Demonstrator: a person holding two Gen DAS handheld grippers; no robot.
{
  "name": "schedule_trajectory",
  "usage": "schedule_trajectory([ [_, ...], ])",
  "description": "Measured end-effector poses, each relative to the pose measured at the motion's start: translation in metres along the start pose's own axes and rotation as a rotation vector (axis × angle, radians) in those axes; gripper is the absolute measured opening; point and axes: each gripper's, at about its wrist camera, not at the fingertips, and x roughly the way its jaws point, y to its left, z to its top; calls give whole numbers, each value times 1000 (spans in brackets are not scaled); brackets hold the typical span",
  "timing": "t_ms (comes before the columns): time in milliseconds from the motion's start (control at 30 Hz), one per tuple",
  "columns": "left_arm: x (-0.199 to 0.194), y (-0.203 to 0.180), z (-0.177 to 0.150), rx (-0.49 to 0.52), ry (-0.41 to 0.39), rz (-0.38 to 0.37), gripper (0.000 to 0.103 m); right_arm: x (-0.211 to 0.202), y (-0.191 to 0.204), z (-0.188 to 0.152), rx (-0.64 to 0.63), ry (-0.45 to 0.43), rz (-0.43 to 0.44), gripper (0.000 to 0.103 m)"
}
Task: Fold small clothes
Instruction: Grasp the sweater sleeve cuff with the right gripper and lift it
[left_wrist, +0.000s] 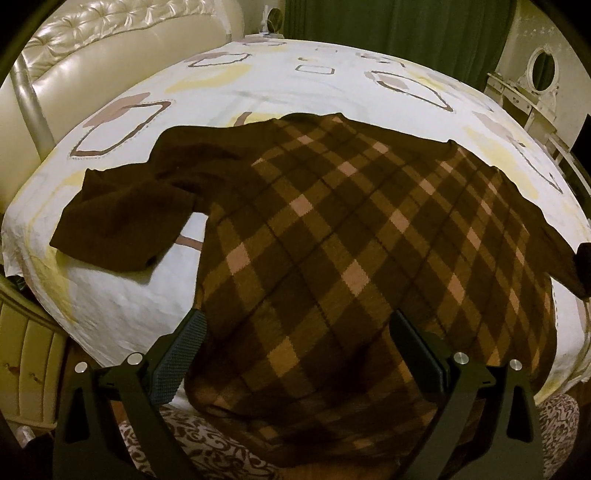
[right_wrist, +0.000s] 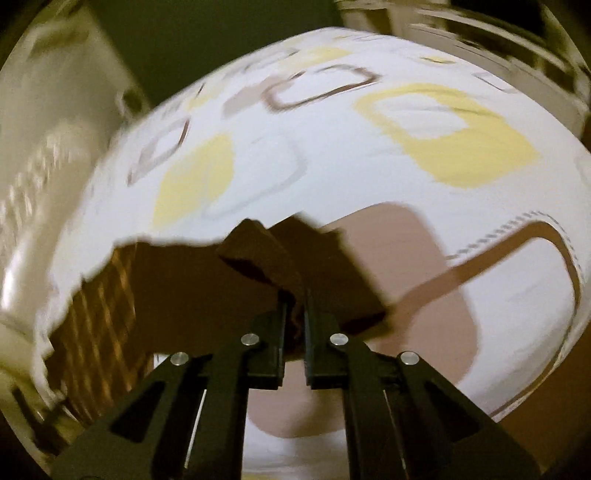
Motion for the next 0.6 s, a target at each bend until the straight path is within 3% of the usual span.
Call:
schedule_trajectory([
  [133,1,-2,-2,5,-4,-10,99,-17,-63,18,155,-64,-20,7],
  [300,2,-5,-3,8,-4,-20,99,-11,-127,29,301,-72,-76,6],
  [600,9,-5,-5,4,3,-20,99,-12,-184,4,442,-46,-60,6],
])
